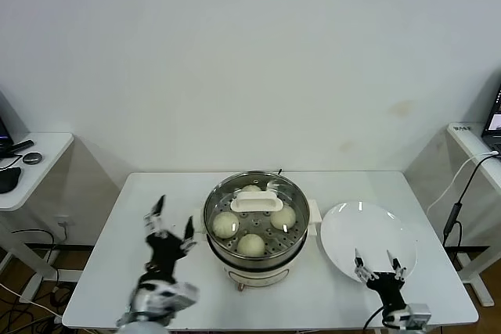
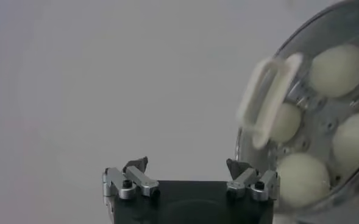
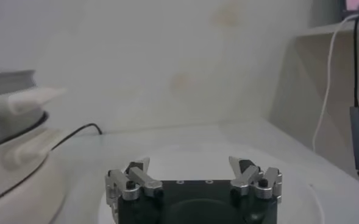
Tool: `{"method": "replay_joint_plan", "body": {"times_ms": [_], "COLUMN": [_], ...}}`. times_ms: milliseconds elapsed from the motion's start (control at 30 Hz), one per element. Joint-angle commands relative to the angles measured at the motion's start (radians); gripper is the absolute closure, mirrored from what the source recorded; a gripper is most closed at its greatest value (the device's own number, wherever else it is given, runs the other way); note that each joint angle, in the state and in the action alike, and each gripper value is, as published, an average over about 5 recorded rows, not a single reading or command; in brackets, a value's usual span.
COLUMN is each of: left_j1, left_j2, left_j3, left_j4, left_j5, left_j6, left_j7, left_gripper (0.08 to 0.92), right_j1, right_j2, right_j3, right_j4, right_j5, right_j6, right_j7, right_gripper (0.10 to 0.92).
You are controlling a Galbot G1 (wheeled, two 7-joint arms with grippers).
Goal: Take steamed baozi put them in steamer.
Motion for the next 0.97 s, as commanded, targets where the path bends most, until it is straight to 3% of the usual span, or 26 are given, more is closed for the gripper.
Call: {"method": "replay_joint_plan", "body": {"times_ms": [33,233,967], "left_j1": [0.310,0.372,0.310], "left_j2": [-0.025,-0.016,0.000], "left_j3": [-0.391,-0.344,-0.322], "left_j4": [0.089,0.111,0.139], "left_j5": [-0.894,-0.913,-0.922], "left_j6": [-0.307,-0.280,-0.270], "left_j7": [-0.172,-0.140,-0.102], "left_gripper": [0.177,0.177,0.177], "right_j1": [-0.075,-0.086,-0.095], "right_j2": [0.006,0.045,0.053], "right_j3": [-0.027,-0.008,0.053], "right_j4": [0.036,0.049,0.085], "right_j5": [-0.021,-0.049,-0.127], "right_j6": [0.041,-0.004,-0.072], "right_j7": [0.001,-0.015,-0.042], "right_gripper": [0.203,0.203,0.203]}}
